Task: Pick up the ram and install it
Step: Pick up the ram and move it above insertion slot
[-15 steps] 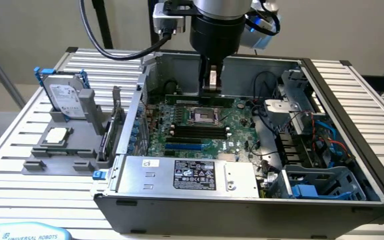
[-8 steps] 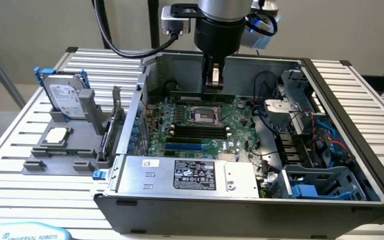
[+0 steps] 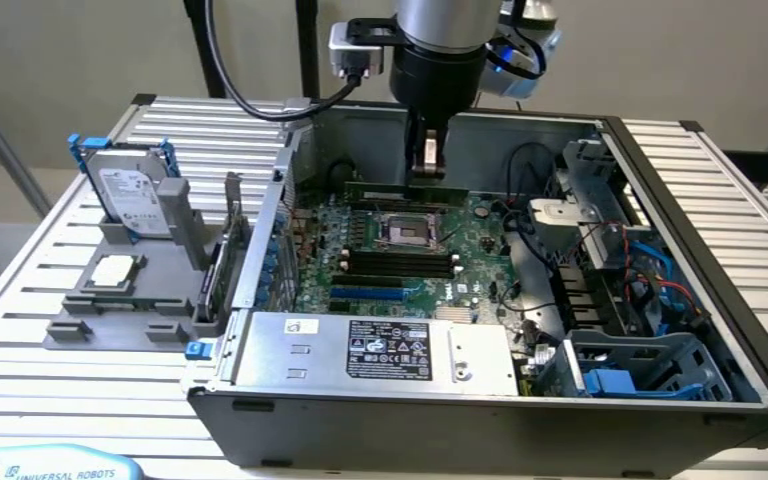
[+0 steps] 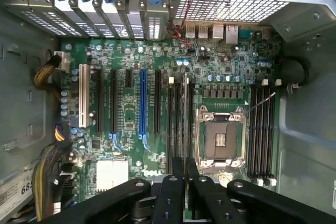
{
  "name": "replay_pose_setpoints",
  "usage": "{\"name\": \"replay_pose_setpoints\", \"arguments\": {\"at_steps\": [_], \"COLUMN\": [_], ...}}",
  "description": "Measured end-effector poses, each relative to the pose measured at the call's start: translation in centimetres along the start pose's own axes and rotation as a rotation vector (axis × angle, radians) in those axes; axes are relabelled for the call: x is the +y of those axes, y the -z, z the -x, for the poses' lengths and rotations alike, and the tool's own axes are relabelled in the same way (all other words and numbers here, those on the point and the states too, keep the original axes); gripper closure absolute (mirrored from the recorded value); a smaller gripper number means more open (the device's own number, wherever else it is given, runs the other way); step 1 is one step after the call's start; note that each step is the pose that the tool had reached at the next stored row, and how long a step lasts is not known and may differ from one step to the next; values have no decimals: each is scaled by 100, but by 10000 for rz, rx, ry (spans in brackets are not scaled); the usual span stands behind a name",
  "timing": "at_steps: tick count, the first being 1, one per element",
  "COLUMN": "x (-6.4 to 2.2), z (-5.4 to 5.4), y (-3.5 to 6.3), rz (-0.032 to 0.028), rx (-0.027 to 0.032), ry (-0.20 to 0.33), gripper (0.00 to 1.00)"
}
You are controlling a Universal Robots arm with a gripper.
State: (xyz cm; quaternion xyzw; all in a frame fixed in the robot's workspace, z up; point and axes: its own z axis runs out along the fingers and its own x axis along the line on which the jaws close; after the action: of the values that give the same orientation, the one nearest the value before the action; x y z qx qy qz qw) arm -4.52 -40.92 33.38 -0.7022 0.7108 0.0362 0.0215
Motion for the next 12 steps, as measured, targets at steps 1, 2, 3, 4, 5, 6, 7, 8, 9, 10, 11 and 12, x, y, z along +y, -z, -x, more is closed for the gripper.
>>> {"name": "replay_pose_setpoints", "arguments": {"at_steps": [1,2,3,4,5,6,7,8,9,10,11,12], "x": [-2,-4,-6,-8,-9,-12,-14,-15,-15,-15,-14,-14], "z": [3,5,6,6,6,8,13,15,15,15,15,15], "y": [-19,-37,-55,-73,-91,-111,-127,-133,-134,-134,-134,-135], "rz": [-4,-8,-14,-19,-25,-31,-33,-34,-34,-34,-34,-35], "rx": [-1,-1,-2,-3,-5,-8,-7,-7,-6,-6,-6,-7], "ry": [-47,-104,-168,-241,-312,-377,-413,-427,-430,-431,-432,-432], "gripper": [87,87,87,87,87,87,87,87,87,87,87,87]}}
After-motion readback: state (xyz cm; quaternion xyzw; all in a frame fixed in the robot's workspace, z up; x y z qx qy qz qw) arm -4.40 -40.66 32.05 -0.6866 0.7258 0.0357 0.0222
